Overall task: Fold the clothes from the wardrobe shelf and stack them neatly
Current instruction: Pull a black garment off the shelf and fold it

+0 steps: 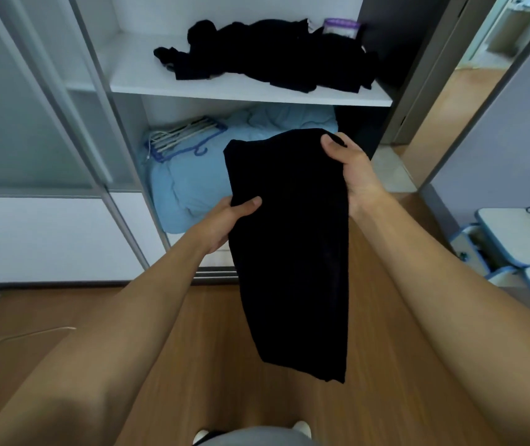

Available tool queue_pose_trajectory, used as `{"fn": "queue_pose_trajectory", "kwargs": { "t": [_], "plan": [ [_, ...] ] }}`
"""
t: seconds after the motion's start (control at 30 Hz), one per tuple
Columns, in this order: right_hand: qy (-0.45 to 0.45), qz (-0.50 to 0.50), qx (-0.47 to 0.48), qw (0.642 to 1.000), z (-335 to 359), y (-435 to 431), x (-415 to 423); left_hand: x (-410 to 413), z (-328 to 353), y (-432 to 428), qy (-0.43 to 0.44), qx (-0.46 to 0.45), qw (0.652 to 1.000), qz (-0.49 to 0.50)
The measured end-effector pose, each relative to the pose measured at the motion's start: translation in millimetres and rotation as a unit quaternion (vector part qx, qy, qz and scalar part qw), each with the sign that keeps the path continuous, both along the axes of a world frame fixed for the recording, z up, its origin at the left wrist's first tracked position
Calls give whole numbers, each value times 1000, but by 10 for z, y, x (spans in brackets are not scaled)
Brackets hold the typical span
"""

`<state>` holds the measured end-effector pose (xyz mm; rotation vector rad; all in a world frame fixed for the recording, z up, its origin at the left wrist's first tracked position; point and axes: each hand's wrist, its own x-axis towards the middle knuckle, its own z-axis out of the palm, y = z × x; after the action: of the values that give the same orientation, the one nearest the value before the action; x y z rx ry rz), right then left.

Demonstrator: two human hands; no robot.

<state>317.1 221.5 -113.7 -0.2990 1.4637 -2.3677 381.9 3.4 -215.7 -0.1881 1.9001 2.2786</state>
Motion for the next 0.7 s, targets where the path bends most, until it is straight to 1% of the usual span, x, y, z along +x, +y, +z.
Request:
{"fn": "queue_pose_trajectory", "kwargs": {
  "t": [0.07,0.1,0.13,0.23,0.3,0.37,0.43,0.6,0.7],
  "plan": [
    [-11,-59,66,996,-58,78,-84,-9,21,51,3,11,999,44],
    [-13,-67,96,993,-112,123,-106,-10,34,65,2,17,998,62],
    [-17,-54,120,991,-194,162,-100,-14,45,74,0,21,997,78],
    [-39,45,198,978,-585,245,65,-4,89,56,-7,25,991,130],
    [-25,97,252,963,-891,251,218,29,149,-5,-13,32,986,165],
    [-7,128,282,951,-1096,161,352,78,235,-97,-19,42,981,188],
    [2,133,291,947,-1169,-9,462,120,346,-212,-30,58,978,200],
    [18,144,266,953,-1115,-484,598,232,560,-616,-94,93,968,215],
    [-1,114,241,964,-1046,-733,628,379,508,-899,-93,93,968,211]
  ]
}}
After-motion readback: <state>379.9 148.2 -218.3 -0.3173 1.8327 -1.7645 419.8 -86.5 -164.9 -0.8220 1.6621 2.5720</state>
